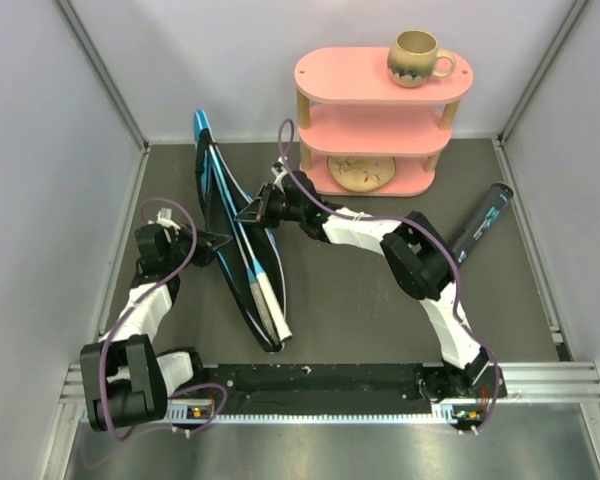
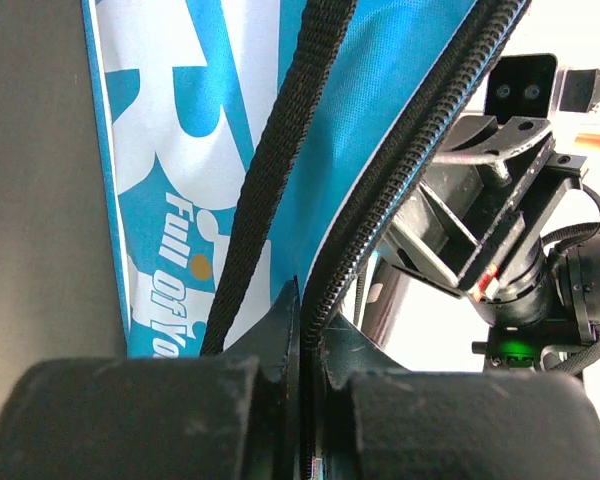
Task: Pack up the badminton gear
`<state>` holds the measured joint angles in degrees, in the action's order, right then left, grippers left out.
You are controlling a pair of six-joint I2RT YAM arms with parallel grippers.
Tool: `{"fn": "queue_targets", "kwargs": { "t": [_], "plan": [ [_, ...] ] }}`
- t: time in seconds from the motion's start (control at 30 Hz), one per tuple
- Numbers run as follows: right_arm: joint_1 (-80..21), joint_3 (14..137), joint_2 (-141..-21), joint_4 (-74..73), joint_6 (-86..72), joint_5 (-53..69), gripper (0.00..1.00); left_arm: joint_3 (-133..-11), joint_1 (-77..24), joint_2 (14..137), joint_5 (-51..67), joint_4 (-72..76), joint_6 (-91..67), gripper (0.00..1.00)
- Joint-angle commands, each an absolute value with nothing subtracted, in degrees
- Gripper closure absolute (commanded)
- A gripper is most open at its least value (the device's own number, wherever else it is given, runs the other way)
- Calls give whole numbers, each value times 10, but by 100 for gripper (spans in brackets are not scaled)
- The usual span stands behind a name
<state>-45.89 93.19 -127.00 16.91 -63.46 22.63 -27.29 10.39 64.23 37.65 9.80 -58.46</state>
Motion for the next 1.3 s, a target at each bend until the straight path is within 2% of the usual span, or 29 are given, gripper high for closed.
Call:
{"fn": "queue_targets", "kwargs": {
  "t": [0.0, 0.27, 0.47, 0.57, 0.63, 0.7, 0.83, 0.97, 1.0, 1.07, 1.17, 1.23, 1.27],
  "plan": [
    [-458, 967, -1280, 215, -538, 139, 100, -275, 98, 614, 414, 105, -585, 100],
    [-498, 966, -1288, 210, -484, 3, 100, -266, 98, 604, 410, 105, -589, 100],
    [-526, 1025, -1287, 121, -477, -90, 100, -261, 98, 604, 414, 108, -591, 100],
    [-542, 1063, -1288, 30, -495, -133, 100, -254, 98, 612, 431, 136, -613, 100],
    [-564, 1076, -1284, -17, -472, -205, 100, -247, 98, 622, 450, 167, -642, 100],
    [-578, 1061, -1286, 36, -407, -229, 100, -243, 98, 625, 461, 198, -672, 100],
    [-584, 1047, -1309, 34, -368, -297, 100, -225, 98, 614, 482, 241, -723, 100],
    [-594, 1007, -1316, 59, -325, -302, 99, -228, 98, 603, 482, 242, -735, 100],
    [-595, 1008, -1311, 44, -300, -288, 89, -229, 98, 603, 482, 238, -731, 100],
    [-593, 993, -1281, 15, -273, -225, 77, -234, 99, 606, 479, 214, -708, 100],
    [-591, 998, -1218, -87, -193, -106, 42, -231, 102, 609, 472, 205, -693, 100],
    [-586, 1004, -1185, -138, -170, -3, 33, -232, 103, 611, 474, 207, -687, 100],
    [-582, 1007, -1160, -187, -152, 45, 31, -235, 105, 611, 473, 193, -675, 100]
  ]
}}
